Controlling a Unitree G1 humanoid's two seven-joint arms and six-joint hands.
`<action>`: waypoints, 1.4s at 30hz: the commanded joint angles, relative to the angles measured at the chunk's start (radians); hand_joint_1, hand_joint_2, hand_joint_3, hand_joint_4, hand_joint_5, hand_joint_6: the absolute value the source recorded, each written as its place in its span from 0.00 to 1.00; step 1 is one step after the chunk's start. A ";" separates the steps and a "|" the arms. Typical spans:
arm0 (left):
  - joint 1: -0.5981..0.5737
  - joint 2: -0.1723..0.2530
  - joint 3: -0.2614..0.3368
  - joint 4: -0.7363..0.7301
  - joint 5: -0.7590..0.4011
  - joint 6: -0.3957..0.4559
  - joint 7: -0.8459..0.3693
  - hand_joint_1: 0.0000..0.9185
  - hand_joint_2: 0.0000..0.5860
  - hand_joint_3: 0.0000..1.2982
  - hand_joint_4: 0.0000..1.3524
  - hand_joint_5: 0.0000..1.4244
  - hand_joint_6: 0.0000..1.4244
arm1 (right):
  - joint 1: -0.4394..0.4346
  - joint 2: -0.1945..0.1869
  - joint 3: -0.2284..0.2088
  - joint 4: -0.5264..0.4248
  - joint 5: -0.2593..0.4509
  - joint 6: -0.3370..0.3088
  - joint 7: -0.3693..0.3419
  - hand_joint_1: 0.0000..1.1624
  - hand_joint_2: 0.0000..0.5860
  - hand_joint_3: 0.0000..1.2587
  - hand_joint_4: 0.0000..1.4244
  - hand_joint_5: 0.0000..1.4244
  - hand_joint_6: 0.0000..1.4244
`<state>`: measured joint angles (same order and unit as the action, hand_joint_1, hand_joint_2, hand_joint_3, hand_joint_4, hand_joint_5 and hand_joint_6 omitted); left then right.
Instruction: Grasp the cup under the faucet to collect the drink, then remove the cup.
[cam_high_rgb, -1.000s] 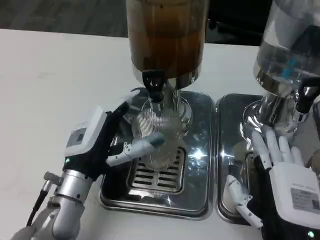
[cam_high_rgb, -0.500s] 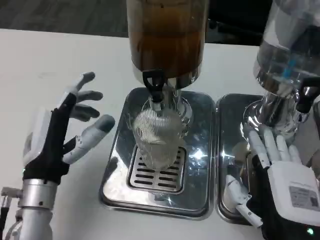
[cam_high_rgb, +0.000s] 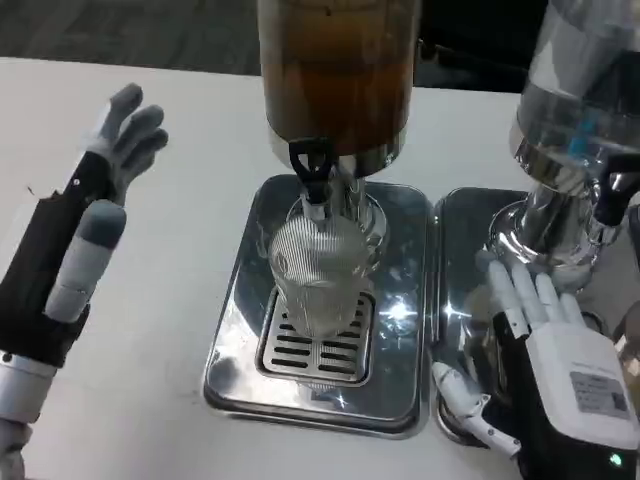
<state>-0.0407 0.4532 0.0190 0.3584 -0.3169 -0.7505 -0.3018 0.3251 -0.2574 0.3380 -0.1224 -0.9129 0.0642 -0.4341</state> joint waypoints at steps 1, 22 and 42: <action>0.002 -0.001 0.027 -0.099 -0.072 0.077 -0.110 0.00 0.04 0.00 0.00 0.05 0.04 | -0.012 -0.008 -0.006 0.001 0.010 -0.017 0.005 0.12 0.61 0.00 0.00 0.00 0.00; -0.153 -0.098 -0.049 -0.185 -0.019 0.223 -0.355 0.00 0.06 0.00 0.00 0.07 0.04 | 0.011 0.020 -0.019 0.002 0.002 0.001 -0.016 0.13 0.63 0.00 0.00 0.00 0.00; -0.102 -0.125 -0.075 -0.235 0.077 0.194 -0.361 0.00 0.08 0.02 0.00 0.14 0.11 | -0.007 0.017 -0.017 0.016 0.007 -0.007 -0.006 0.13 0.64 0.01 0.00 0.00 0.00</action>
<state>-0.1530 0.3182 -0.0362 0.1558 -0.2933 -0.5326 -0.6490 0.3213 -0.2421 0.3255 -0.1138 -0.9105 0.0565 -0.4365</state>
